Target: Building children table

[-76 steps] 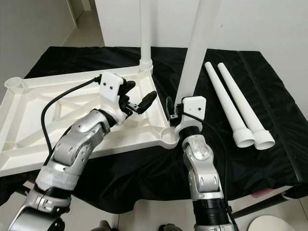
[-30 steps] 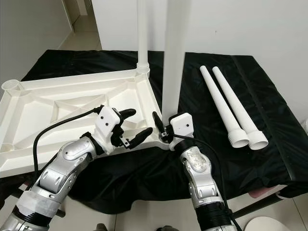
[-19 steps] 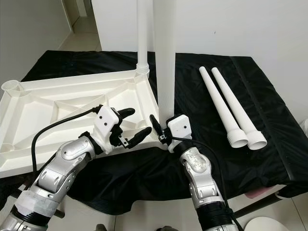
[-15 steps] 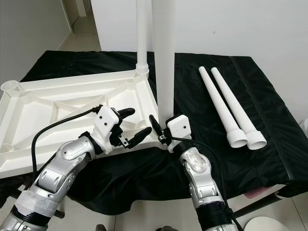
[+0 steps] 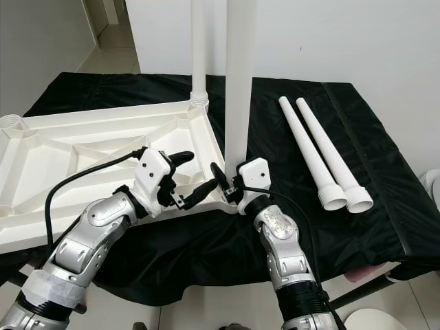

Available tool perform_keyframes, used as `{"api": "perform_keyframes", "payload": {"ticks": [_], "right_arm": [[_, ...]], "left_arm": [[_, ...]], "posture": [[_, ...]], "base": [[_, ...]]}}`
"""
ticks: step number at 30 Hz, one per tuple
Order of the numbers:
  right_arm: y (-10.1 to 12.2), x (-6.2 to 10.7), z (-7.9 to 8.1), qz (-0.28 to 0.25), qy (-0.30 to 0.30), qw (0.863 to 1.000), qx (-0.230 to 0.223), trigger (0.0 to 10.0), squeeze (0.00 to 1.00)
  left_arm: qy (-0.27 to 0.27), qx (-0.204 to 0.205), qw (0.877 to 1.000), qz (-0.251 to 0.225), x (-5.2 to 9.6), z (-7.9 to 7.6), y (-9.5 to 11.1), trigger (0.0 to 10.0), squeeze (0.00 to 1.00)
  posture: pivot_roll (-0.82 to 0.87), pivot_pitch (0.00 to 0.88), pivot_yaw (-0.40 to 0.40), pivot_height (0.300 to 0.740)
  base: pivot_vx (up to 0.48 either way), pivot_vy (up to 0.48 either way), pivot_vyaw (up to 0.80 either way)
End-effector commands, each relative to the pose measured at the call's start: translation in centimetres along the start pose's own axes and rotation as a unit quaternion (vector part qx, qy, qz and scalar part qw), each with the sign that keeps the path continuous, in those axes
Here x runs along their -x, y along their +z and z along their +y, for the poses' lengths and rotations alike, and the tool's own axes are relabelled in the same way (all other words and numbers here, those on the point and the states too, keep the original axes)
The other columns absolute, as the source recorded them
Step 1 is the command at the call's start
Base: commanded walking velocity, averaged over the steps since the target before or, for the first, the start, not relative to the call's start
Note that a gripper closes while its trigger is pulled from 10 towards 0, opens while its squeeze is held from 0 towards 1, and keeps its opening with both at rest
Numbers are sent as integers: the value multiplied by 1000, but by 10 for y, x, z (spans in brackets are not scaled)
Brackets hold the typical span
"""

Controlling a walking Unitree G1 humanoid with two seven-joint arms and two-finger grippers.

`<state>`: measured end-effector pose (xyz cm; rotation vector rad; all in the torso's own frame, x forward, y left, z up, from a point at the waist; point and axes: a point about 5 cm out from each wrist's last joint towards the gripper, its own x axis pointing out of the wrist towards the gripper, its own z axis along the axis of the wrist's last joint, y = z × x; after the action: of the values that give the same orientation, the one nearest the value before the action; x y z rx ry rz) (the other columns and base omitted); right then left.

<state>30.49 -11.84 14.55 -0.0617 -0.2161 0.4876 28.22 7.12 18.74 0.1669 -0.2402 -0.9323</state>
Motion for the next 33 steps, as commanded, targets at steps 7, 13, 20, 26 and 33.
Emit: {"api": "perform_keyframes", "payload": {"ticks": [7, 13, 20, 26, 33], "right_arm": [[-29, 10, -1, 73, -33, 995, -67, 10000, 0], [-30, 10, -1, 77, -42, 993, -76, 10000, 0], [-30, 11, 0, 78, -41, 994, -65, 10000, 0], [-26, 7, 6, 68, -93, 992, -54, 10000, 0], [-29, 4, 7, 77, -148, 984, -56, 10000, 0]], "left_arm": [[-25, -8, 1000, -4, 2, -2, 2, 10000, 0], [-26, -10, 1000, -4, 2, -2, 2, 10000, 0], [-27, -11, 1000, -4, 2, -2, 2, 10000, 0], [-27, -12, 1000, -4, 2, -3, 2, 10000, 0], [-27, -12, 1000, -4, 2, -3, 2, 10000, 0]], "posture": [[1, 73, -6, 740], [1, 68, -5, 740], [1, 65, -5, 740], [4, 60, -12, 740], [4, 56, -12, 740]], "base": [[0, 0, 0], [0, 0, 0], [0, 0, 0], [0, 0, 0], [0, 0, 0]]}}
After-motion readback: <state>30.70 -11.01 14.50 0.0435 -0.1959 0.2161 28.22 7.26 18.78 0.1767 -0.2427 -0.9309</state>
